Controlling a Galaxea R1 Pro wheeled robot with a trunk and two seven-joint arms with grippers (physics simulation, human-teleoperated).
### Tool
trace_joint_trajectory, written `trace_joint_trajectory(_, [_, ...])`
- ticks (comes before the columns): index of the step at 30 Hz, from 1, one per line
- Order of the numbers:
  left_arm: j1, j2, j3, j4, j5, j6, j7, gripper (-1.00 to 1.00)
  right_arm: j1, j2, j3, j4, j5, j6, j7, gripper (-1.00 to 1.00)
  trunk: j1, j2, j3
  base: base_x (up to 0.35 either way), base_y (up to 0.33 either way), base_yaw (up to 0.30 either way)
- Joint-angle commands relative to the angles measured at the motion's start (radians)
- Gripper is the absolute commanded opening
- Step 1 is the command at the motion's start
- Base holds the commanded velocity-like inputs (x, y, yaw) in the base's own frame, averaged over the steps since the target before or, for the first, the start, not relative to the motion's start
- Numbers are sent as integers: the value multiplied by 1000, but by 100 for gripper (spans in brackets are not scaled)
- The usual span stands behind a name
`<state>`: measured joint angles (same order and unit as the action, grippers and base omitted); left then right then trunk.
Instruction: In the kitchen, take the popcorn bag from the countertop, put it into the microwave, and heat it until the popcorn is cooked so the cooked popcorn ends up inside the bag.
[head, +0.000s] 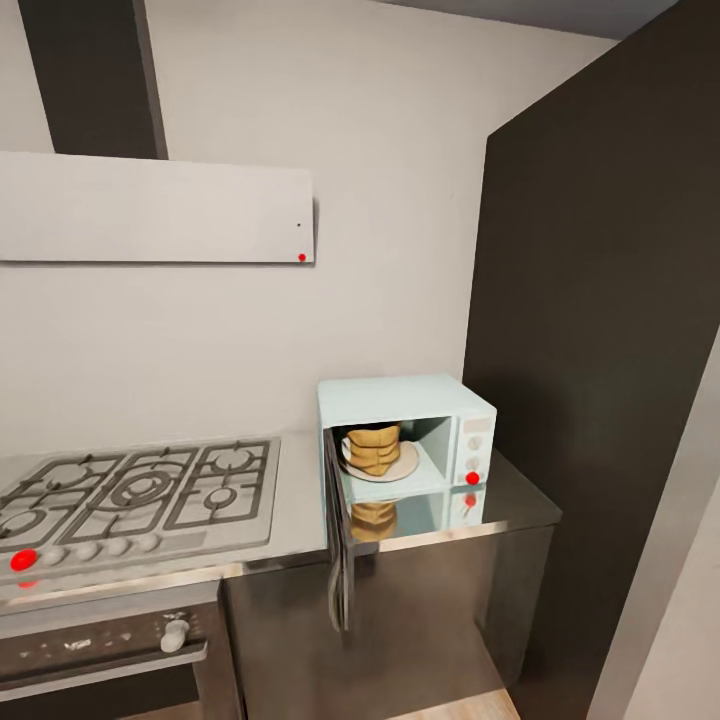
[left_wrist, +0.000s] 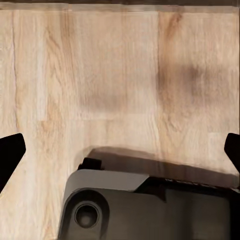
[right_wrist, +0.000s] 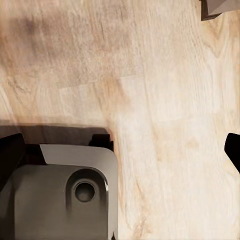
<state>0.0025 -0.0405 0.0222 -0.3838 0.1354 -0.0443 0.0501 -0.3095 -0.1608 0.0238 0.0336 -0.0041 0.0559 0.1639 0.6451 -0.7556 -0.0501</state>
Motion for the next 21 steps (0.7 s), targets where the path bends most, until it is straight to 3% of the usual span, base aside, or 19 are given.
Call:
trace_joint_trajectory(1, [1, 1, 2, -37, 6, 3, 2, 100, -2, 0, 2, 2, -1, 1, 3, 100, 0, -1, -2, 1, 0, 0])
trace_joint_trajectory(5, [1, 19, 2, -216, -1, 35, 5, 100, -2, -3, 3, 1, -1, -7, 3, 100, 0, -1, -2, 0, 0, 0])
trace_joint_trajectory(8, [1, 57, 3, -487, -2, 171, 4, 100, -1, -6, 4, 0, -1, -9, 3, 100, 0, -1, -2, 0, 0, 0])
trace_joint_trajectory(9, [0, 68, 4, -669, -1, 264, 3, 100, -2, -7, 4, 0, -1, -10, 3, 100, 0, -1, -2, 0, 0, 0])
trace_joint_trajectory(12, [-9, 69, 0, -888, 0, 393, 2, 100, -2, -8, 4, 0, -1, -11, 2, 100, 0, -1, -2, 0, 0, 0])
trace_joint_trajectory(13, [-50, 67, -2, -985, 1, 469, 0, 100, -2, -8, 4, 0, -1, -11, 2, 100, 0, -1, -2, 0, 0, 0])
trace_joint_trajectory(16, [-120, 67, -3, -1017, 2, 495, -5, 100, -2, -9, 4, 0, -1, -11, 3, 100, 0, -1, -2, 0, 0, 0])
trace_joint_trajectory(19, [-161, 65, -4, -1020, 7, 499, -59, 100, -2, -8, 4, 0, 0, -10, 5, 100, 0, -1, -2, 0, 0, 0])
trace_joint_trajectory(21, [-178, 57, -5, -1020, 7, 490, -177, 100, -1, -8, 4, 0, 0, -10, 4, 100, 0, -1, -2, 0, 0, 0])
